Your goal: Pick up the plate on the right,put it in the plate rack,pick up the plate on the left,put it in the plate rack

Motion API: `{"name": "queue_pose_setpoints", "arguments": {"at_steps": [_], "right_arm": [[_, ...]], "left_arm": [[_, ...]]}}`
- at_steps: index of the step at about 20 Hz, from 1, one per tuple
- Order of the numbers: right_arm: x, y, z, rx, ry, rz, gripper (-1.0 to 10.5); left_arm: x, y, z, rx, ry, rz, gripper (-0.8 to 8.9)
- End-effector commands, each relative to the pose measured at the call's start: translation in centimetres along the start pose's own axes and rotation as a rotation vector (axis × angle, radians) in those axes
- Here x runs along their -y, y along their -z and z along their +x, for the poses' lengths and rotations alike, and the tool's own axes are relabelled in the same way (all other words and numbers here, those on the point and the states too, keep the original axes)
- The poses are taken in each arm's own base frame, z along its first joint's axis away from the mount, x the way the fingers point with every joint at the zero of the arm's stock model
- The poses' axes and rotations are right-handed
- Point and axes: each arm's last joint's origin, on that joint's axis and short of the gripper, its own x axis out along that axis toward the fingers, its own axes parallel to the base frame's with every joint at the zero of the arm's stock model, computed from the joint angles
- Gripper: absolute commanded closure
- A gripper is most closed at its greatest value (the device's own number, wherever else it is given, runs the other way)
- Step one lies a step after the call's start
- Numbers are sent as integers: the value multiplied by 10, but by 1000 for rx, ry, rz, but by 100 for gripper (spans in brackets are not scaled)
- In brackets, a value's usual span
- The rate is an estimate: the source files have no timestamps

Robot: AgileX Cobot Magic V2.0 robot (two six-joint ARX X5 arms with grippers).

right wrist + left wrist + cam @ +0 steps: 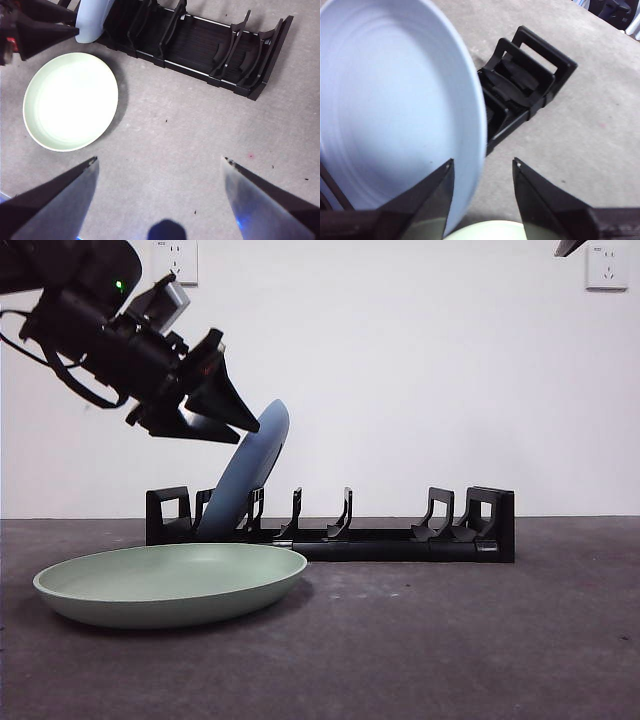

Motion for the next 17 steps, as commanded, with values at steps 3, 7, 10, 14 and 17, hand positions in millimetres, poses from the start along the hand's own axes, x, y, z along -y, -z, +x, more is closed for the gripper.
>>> {"name": "queue_pose_setpoints", "arguments": {"at_steps": [3, 7, 10, 14, 17], "right_arm": [[0, 0, 3, -2, -2, -8, 533], [0, -3, 4, 20, -20, -12, 533], [-1, -9, 10, 49, -99, -3, 533], [-9, -21, 41, 13, -161, -7, 533], [-23, -30, 86, -62, -199, -35, 533]], "left_arm": [[23, -24, -33, 60, 31, 41, 615], [55, -46, -87, 127, 25, 96, 615], [83, -47, -133, 124, 11, 194, 615], [118, -31, -189, 65, 10, 313, 615], [137, -15, -219, 18, -29, 384, 554]]}}
